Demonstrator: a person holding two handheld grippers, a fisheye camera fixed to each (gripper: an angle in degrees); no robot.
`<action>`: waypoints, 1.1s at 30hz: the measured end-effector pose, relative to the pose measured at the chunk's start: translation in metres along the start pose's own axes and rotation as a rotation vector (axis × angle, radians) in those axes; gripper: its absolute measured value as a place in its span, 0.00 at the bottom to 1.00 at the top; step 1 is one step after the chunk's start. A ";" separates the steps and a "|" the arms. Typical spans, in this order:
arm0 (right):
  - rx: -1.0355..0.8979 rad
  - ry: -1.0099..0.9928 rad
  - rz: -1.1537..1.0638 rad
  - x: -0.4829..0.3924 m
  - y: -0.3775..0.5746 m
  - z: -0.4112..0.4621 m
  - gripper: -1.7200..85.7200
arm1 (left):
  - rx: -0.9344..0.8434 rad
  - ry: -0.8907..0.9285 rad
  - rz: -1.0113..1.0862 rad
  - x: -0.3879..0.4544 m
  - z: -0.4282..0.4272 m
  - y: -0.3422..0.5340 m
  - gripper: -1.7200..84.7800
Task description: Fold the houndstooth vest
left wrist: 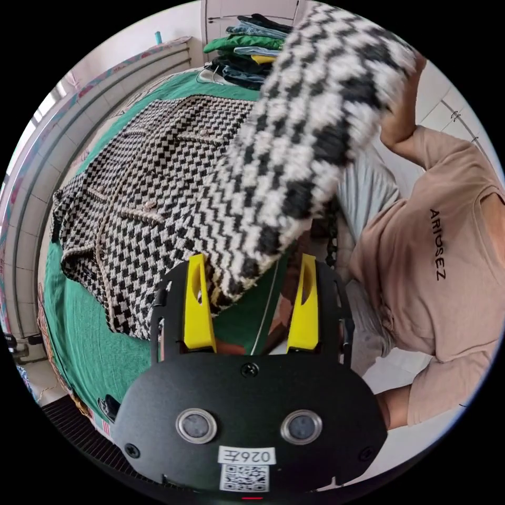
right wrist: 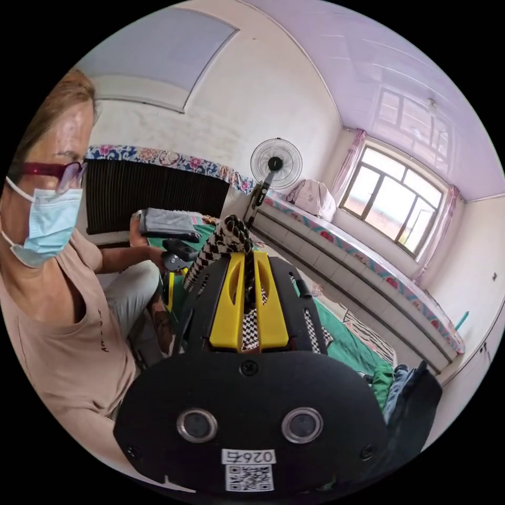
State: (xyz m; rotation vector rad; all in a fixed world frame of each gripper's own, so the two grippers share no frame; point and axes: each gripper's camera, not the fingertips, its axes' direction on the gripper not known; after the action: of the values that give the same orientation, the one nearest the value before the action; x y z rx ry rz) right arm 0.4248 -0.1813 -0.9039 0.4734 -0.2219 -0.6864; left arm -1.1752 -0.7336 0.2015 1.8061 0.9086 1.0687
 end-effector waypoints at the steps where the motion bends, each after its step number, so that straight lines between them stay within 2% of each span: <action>1: -0.032 0.016 -0.010 -0.007 -0.011 0.005 0.01 | -0.018 0.018 -0.018 -0.006 0.006 0.003 0.26; 5: -0.137 0.110 -0.019 -0.001 -0.051 0.049 0.01 | 0.025 0.181 -0.122 -0.048 0.001 0.028 0.22; 8: -0.272 0.203 -0.026 0.030 -0.084 0.127 0.01 | 0.179 0.345 -0.185 -0.083 -0.002 0.072 0.18; 12: -0.469 0.206 0.013 0.090 -0.099 0.299 0.01 | 0.321 0.523 -0.296 -0.119 0.033 0.135 0.16; 14: -0.531 0.171 0.061 0.114 -0.091 0.377 0.01 | 0.366 0.515 -0.374 -0.127 0.044 0.160 0.15; 16: -0.606 0.158 0.168 0.143 -0.068 0.476 0.01 | 0.436 0.420 -0.420 -0.123 0.039 0.174 0.13; 17: -0.629 0.145 0.200 0.151 -0.061 0.499 0.02 | 0.456 0.389 -0.418 -0.118 0.036 0.173 0.12; 19: -0.721 0.081 0.307 0.175 -0.029 0.571 0.03 | 0.546 0.291 -0.329 -0.092 0.023 0.156 0.10; 21: -0.768 0.060 0.361 0.187 -0.009 0.602 0.04 | 0.583 0.260 -0.236 -0.075 0.023 0.129 0.10; 23: -0.791 0.094 0.376 0.193 0.007 0.613 0.05 | 0.545 0.240 -0.169 -0.066 0.036 0.093 0.11; 26: -0.781 0.168 0.371 0.195 0.031 0.602 0.05 | 0.295 0.178 -0.158 -0.074 0.094 0.036 0.12; 28: -0.750 0.156 0.397 0.198 0.054 0.584 0.04 | 0.052 0.260 -0.194 -0.092 0.171 0.016 0.11; 29: -0.737 0.134 0.413 0.199 0.061 0.580 0.03 | 0.001 0.305 -0.198 -0.095 0.191 0.015 0.09; 30: -0.708 0.067 0.451 0.202 0.076 0.574 0.02 | -0.044 0.376 -0.218 -0.100 0.224 0.017 0.07; 33: -0.682 -0.110 0.555 0.213 0.115 0.577 0.01 | 0.033 0.412 -0.272 -0.111 0.235 0.041 0.02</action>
State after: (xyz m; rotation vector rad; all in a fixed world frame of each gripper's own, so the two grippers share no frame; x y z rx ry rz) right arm 0.4484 -0.4420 -0.3358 -0.2801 -0.1957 -0.2101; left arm -0.9958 -0.9145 0.1342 1.4554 1.3798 1.2731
